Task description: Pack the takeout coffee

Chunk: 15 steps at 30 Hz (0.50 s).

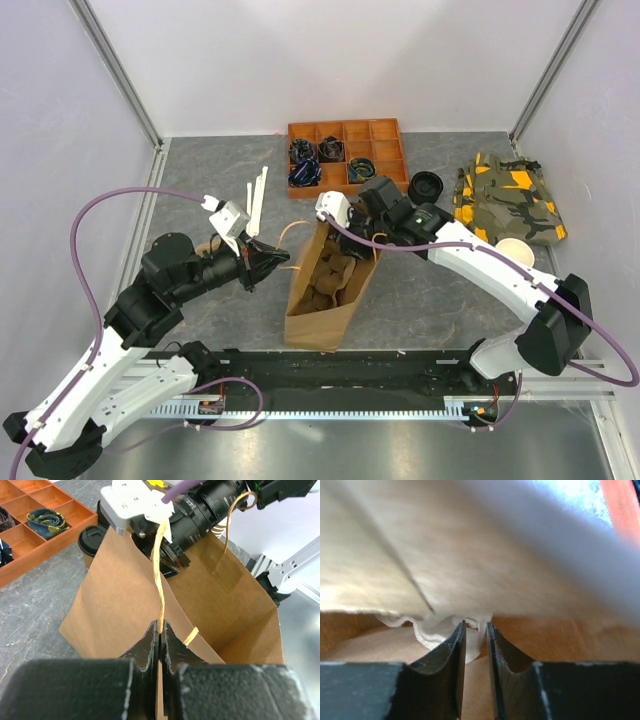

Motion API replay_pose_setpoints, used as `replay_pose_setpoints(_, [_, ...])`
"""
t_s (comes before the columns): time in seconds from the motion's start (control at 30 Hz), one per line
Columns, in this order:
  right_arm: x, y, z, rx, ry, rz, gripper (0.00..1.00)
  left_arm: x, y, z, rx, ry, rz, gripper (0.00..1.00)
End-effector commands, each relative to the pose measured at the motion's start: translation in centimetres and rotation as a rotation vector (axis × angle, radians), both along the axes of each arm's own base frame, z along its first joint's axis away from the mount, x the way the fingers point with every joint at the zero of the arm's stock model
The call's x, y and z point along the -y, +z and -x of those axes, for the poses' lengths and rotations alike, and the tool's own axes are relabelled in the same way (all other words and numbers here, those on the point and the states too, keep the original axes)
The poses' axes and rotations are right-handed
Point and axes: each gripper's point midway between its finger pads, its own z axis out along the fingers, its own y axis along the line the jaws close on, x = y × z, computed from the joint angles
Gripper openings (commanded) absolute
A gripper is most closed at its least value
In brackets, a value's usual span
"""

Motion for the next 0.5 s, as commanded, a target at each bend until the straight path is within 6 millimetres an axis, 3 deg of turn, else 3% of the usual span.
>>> replay_pose_setpoints(0.0, [-0.9, 2.0, -0.7, 0.03, 0.004, -0.016, 0.37, 0.1, -0.2, 0.4, 0.034, -0.037, -0.022, 0.02])
replay_pose_setpoints(0.1, [-1.4, 3.4, -0.8, 0.045, 0.004, -0.041, 0.4, 0.1, -0.3, 0.5, 0.029, -0.043, -0.025, 0.02])
replay_pose_setpoints(0.37, [-2.2, 8.4, -1.0, 0.105, -0.001, -0.11, 0.65, 0.1, -0.3, 0.5, 0.033, -0.044, -0.035, 0.02])
replay_pose_setpoints(0.47, [-2.3, 9.7, -0.9, 0.12, -0.003, -0.124, 0.68, 0.1, -0.5, 0.4, 0.03, -0.043, -0.039, 0.02])
